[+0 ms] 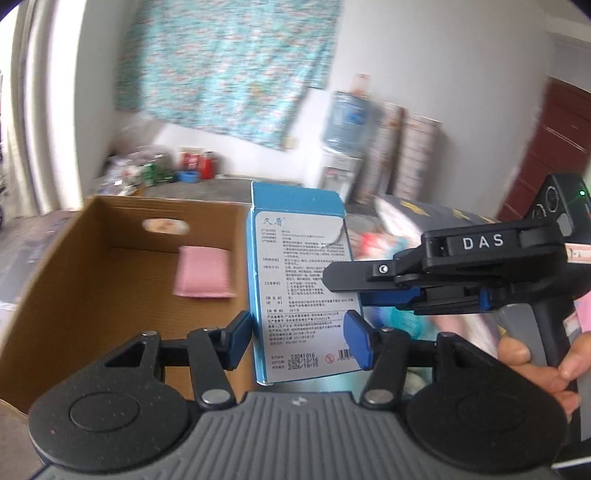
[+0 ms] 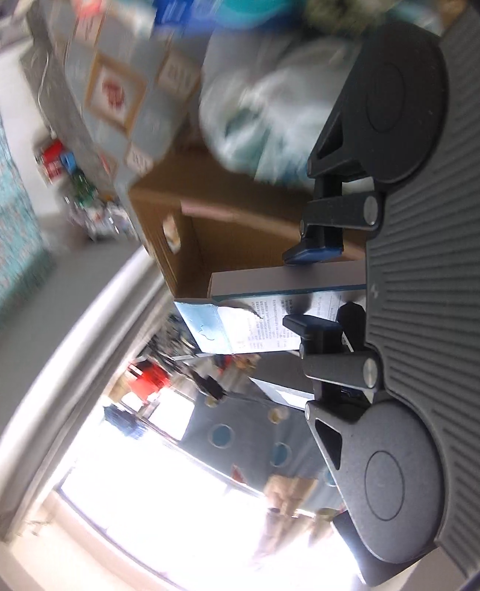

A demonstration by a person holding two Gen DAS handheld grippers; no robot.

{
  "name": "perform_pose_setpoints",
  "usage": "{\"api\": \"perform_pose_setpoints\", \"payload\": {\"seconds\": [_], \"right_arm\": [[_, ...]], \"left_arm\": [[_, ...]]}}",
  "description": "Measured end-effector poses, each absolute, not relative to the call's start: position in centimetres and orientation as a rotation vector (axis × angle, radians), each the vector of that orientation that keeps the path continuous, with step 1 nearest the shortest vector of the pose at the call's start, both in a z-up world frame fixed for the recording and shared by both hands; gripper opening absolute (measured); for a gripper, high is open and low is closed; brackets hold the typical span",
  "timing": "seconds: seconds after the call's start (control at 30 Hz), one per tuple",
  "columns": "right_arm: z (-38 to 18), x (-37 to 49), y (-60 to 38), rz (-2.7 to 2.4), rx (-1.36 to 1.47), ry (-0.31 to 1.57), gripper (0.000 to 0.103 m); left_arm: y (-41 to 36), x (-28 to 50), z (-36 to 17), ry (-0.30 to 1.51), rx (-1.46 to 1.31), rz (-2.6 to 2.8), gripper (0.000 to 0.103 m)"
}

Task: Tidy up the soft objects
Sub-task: 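Lift the medicine box with the right tool and carry it to the box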

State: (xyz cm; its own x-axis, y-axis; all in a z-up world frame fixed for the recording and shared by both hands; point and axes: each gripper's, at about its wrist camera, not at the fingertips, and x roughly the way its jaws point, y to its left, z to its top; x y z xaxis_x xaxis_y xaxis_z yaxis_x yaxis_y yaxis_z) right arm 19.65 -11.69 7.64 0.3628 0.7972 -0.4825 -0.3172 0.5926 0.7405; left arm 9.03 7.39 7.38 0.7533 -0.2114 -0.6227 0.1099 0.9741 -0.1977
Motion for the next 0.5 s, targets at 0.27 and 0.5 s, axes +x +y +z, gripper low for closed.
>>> {"api": "perform_pose_setpoints", "payload": {"seconds": [0.27,0.5], "right_arm": [[5.2,27.8,-2.8,0.776,0.555,1.087,0.029],[1.4,34.0,2.2,0.729,0.497,1.168,0.029]], "left_arm": [[15.7,16.5,6.4,0.814,-0.242,-0.075,0.056],[20.6,23.3,2.7,0.940,-0.281,-0.051,0.052]]}}
